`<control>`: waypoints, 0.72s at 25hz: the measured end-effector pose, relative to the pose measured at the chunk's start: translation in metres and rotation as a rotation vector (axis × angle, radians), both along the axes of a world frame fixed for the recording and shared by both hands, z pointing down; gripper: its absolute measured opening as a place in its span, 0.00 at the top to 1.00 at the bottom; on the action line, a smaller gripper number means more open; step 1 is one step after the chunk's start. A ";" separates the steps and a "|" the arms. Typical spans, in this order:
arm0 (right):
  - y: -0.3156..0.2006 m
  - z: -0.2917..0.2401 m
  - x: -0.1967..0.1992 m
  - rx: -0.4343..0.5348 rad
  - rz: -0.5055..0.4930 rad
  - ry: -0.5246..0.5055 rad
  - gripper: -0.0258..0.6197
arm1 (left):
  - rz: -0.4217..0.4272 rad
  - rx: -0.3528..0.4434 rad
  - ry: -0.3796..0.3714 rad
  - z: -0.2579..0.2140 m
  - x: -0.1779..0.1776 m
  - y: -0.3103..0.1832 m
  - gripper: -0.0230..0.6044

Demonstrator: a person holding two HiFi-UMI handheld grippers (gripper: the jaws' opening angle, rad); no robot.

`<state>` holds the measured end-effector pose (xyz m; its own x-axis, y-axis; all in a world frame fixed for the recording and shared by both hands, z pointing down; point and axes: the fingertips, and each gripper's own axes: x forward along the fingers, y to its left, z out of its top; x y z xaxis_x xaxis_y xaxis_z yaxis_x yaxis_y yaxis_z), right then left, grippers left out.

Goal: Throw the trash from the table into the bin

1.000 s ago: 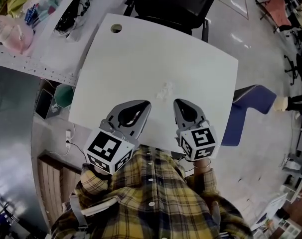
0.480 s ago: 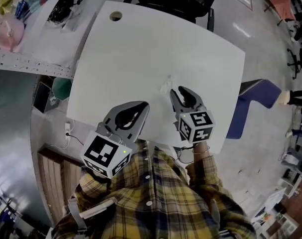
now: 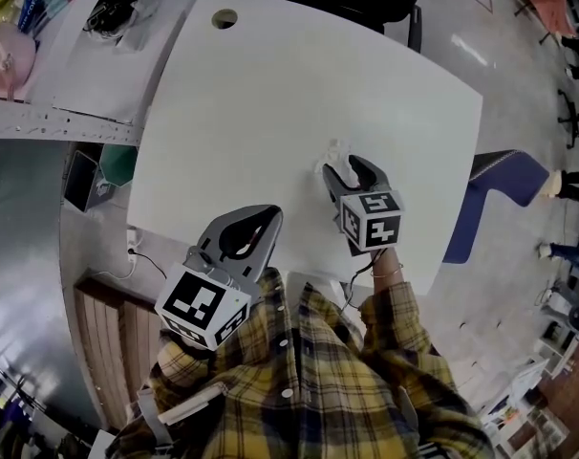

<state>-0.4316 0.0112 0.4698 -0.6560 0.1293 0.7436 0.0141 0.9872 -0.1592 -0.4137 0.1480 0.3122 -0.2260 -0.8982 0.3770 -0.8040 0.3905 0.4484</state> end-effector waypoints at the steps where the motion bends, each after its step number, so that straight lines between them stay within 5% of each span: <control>1: 0.000 0.004 -0.001 0.003 -0.001 0.009 0.65 | -0.002 -0.002 0.005 0.002 0.000 0.001 0.95; 11: -0.001 0.023 -0.002 0.065 0.006 0.072 0.65 | -0.049 -0.007 0.015 0.006 -0.008 0.020 0.95; 18: 0.000 0.025 0.000 0.135 -0.021 0.083 0.89 | -0.046 0.002 0.009 0.004 -0.012 0.023 0.95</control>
